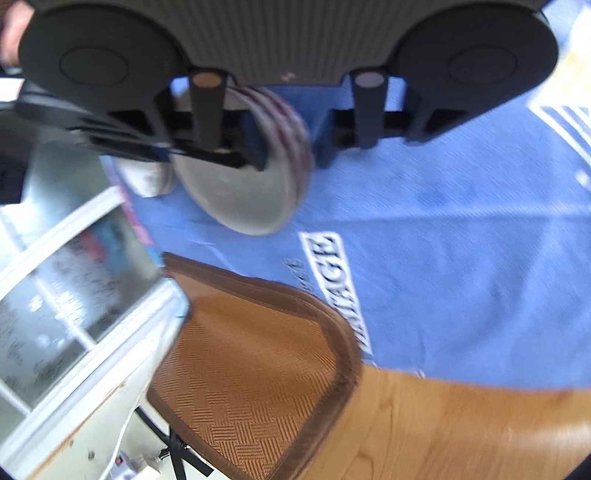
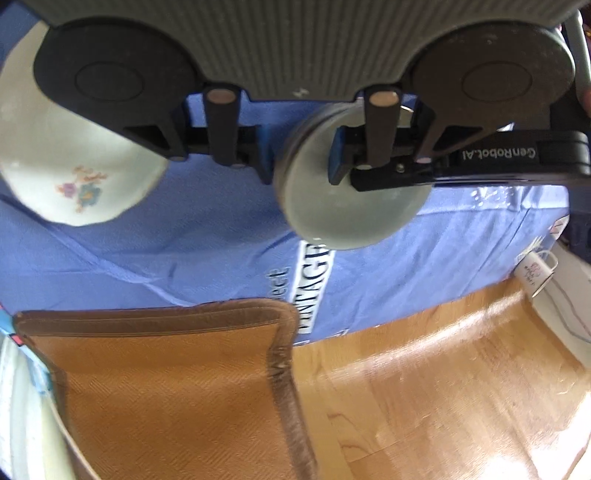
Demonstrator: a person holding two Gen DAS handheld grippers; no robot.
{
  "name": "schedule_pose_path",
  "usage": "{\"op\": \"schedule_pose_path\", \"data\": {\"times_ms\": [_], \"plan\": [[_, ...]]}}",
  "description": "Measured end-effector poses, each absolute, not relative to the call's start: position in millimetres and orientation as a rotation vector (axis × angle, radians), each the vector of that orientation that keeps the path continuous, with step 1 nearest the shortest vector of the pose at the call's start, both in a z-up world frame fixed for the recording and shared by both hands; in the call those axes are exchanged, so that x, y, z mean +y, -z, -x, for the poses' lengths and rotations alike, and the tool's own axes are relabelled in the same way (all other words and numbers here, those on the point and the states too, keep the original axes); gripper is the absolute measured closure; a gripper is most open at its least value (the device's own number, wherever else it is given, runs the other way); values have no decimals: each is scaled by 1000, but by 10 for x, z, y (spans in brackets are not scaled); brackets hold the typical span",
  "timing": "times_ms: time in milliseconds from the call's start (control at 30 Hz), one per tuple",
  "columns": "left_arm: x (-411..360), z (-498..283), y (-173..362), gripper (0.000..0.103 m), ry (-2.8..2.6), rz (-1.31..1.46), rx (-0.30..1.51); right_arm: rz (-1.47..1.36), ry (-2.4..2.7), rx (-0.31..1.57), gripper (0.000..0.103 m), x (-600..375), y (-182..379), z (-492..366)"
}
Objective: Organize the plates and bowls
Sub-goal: 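Lift the bowl stack off the cloth with both grippers, then carry the bowl stack over the flowered saucer stack with both grippers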
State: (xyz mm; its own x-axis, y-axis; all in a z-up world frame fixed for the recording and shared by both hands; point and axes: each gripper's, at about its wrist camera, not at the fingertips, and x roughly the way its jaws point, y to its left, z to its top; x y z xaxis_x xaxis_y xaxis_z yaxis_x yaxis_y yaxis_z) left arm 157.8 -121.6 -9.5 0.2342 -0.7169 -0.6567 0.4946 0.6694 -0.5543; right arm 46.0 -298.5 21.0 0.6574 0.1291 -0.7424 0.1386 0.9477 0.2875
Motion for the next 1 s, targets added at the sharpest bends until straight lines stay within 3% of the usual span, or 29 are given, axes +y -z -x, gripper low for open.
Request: {"op": "schedule_pose_path", "data": {"times_ms": [633,867,1000], "plan": [[-995,-1355,-46,75,729,258,1007,-405,-29,845,76,-2865,-271,-371],[-940,-1385,104,67,729,305,1038,-417,-28,875,75,-2850,-205,-386],[-923,-1342,95,73,739,316,1028,-411,-25,861,77,-2836,-206,-337]]}}
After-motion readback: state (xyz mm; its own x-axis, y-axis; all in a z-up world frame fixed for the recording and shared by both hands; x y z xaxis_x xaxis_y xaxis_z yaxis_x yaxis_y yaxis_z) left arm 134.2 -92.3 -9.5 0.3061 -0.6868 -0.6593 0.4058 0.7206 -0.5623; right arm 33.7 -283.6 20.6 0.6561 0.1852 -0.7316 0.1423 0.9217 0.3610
